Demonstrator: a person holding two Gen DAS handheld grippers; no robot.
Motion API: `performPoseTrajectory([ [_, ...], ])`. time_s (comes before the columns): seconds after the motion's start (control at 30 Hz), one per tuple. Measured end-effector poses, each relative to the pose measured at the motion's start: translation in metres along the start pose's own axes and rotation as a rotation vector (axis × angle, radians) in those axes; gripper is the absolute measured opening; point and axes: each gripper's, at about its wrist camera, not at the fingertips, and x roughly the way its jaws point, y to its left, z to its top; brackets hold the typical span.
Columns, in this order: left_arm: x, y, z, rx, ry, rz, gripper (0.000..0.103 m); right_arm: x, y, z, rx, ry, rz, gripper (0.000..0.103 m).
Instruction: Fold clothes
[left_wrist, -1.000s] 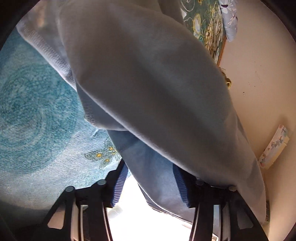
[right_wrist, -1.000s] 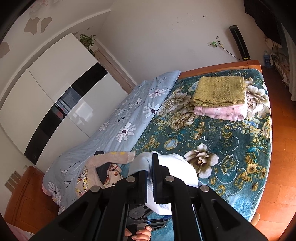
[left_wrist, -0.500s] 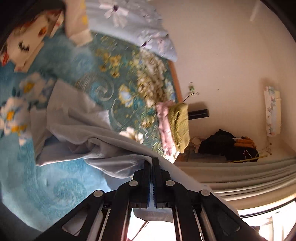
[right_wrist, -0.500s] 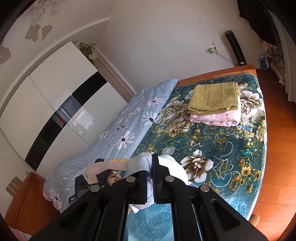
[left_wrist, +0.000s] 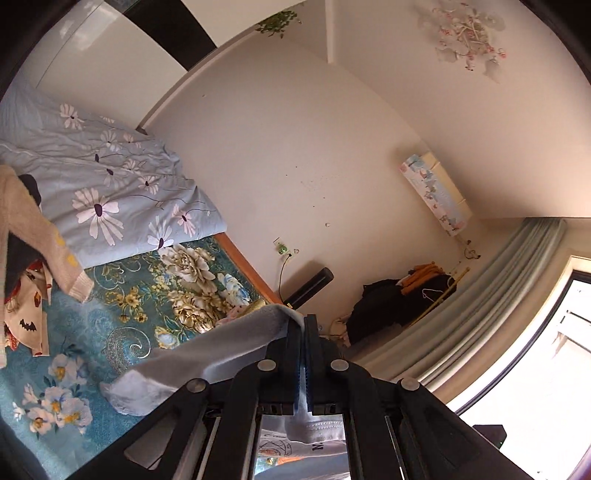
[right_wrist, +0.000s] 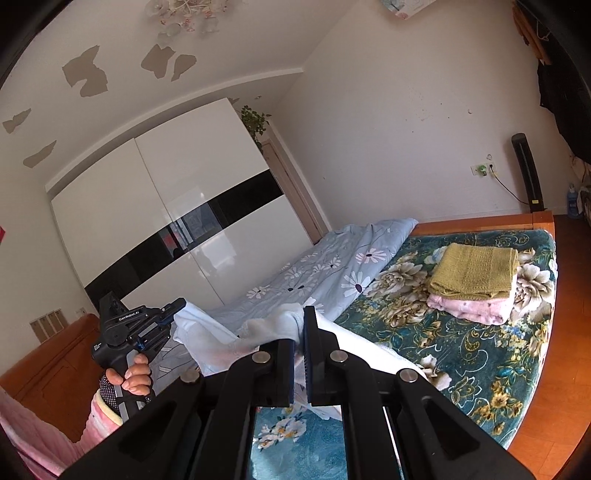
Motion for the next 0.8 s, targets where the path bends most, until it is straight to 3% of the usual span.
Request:
performPoseTrajectory([
  [0.2,-0.043,-0.050,0.020,0.136,0.024,-0.067,0.002,-0.052,0.026,0.014,0.012,-0.050,0.165,0.004],
  [0.27,-0.037,-0.057,0.026,0.172,0.024,-0.063,0.002,-0.057,0.027,0.022,0.013,-0.070,0.177,0.004],
  [0.33,-0.012,-0.049,0.024,0.168,0.063,0.003,0.002,-0.048,0.021,0.025,0.005,-0.058,0.128,0.004],
  [0.4,0.022,-0.030,0.017,0.136,0.132,0.075,0.003,-0.021,-0.001,0.014,0.035,0.020,0.039,0.004],
  [0.57,0.130,0.091,-0.039,-0.123,0.371,0.308,0.003,0.059,-0.076,-0.035,0.145,0.259,-0.195,0.004],
  [0.7,0.175,0.178,-0.102,-0.304,0.505,0.460,0.004,0.110,-0.142,-0.089,0.280,0.420,-0.292,0.004],
  [0.8,0.192,0.211,-0.135,-0.360,0.566,0.508,0.004,0.136,-0.182,-0.121,0.364,0.509,-0.340,0.004],
])
